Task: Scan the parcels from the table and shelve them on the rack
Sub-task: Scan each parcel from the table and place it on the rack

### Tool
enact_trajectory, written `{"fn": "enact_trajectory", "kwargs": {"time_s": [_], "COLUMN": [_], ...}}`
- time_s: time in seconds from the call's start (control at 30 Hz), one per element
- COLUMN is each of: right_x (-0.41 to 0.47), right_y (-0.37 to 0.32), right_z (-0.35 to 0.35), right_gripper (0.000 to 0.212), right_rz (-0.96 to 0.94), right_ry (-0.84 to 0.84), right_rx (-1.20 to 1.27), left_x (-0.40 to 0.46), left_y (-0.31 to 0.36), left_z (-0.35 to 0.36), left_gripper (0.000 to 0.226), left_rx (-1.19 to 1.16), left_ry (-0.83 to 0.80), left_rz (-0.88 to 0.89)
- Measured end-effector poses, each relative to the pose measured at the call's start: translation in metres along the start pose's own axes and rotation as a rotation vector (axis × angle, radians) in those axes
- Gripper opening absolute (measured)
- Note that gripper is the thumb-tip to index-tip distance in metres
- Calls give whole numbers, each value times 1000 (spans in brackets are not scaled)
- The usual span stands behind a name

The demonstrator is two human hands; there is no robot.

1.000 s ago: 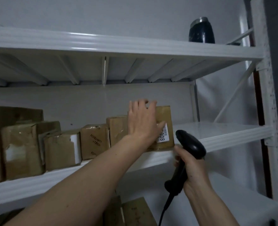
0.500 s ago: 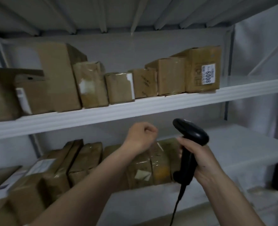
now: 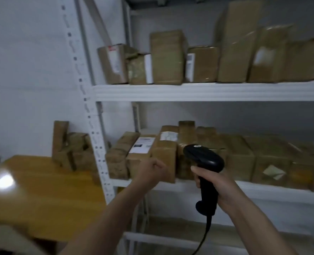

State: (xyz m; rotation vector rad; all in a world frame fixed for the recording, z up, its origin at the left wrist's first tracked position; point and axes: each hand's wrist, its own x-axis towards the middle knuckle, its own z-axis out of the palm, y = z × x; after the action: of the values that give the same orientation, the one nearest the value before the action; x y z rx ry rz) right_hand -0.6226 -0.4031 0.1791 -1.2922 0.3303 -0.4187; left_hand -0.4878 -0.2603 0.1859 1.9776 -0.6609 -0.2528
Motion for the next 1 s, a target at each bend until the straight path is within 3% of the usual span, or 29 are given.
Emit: {"fn": "enact_trajectory", "kwargs": {"time_s": [0.1,0.3,0.4,0.6,1.0], "right_x": [11,29,34,49,115], "right_y": [28,83,99,125,179], "right_z": [63,174,219,286,378], "right_gripper": [15,28,19,16,22], "right_rz": [29,167,196,223,317], "right_ry": [-51,-83,-109,-175,-172], "right_rx": [-44,-108,-122,-155,-164], "left_x": [-16,-45,-55,-60,-26], "left_y": [-50,-126,-151,-192,-277], "left_z": [-62,-167,-205,-259,-329], "left_gripper": [40,30,29,26,11], "left_rx": [33,93,99,33,-110], "left_ry": [62,138,199,307,289], "left_rz": [-72,-222,-293,-377,-496]}}
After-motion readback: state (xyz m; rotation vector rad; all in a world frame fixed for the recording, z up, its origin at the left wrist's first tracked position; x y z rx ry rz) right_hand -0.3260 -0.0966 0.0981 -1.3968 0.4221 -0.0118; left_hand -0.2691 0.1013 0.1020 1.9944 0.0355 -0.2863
